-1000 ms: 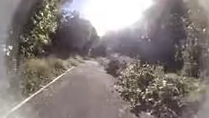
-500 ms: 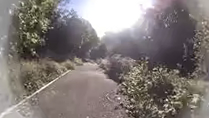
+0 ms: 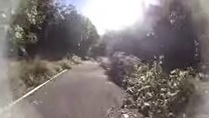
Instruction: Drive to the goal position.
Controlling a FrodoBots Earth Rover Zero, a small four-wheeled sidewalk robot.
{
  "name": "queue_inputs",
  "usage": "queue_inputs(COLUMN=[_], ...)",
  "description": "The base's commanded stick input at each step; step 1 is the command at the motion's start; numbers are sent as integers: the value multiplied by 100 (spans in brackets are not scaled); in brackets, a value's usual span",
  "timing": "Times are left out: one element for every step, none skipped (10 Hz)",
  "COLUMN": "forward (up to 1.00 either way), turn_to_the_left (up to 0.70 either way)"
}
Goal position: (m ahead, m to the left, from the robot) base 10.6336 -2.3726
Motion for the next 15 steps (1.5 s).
queue_inputs(forward=[100, 100, 100, 100, 100, 100, 100, 100, 100, 100, 100, 100, 100, 100, 100], turn_to_the_left=[40, 21, 8, 2, 0, 0, 0, 0, 0, 0, 0, 0, 0, 0, 0])
